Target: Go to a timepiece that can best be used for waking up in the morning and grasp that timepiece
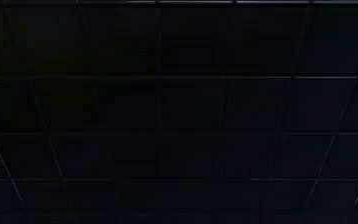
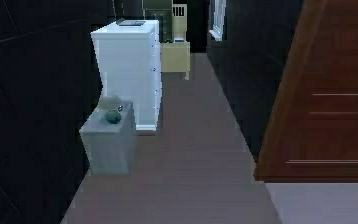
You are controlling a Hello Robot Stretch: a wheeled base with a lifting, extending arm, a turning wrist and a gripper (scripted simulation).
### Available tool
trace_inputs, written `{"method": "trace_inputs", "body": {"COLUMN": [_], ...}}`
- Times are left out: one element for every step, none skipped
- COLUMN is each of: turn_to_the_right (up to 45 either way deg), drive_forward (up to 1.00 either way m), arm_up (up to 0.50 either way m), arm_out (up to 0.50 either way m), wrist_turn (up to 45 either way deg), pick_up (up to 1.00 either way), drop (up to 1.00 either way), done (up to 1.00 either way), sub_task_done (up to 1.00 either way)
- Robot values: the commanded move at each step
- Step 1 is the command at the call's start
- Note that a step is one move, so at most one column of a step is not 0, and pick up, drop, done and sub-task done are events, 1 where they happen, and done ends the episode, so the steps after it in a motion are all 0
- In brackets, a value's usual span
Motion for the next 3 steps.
{"method": "trace_inputs", "body": {"turn_to_the_right": [45.0, 45.0, 6.0], "drive_forward": [0.00, 0.00, 0.00], "arm_up": [0.00, 0.00, 0.00], "arm_out": [0.00, 0.00, 0.00], "wrist_turn": [0.0, 0.0, 0.0], "pick_up": [0.00, 0.00, 0.00], "drop": [0.00, 0.00, 0.00], "done": [0.00, 0.00, 0.00], "sub_task_done": [0.00, 0.00, 0.00]}}
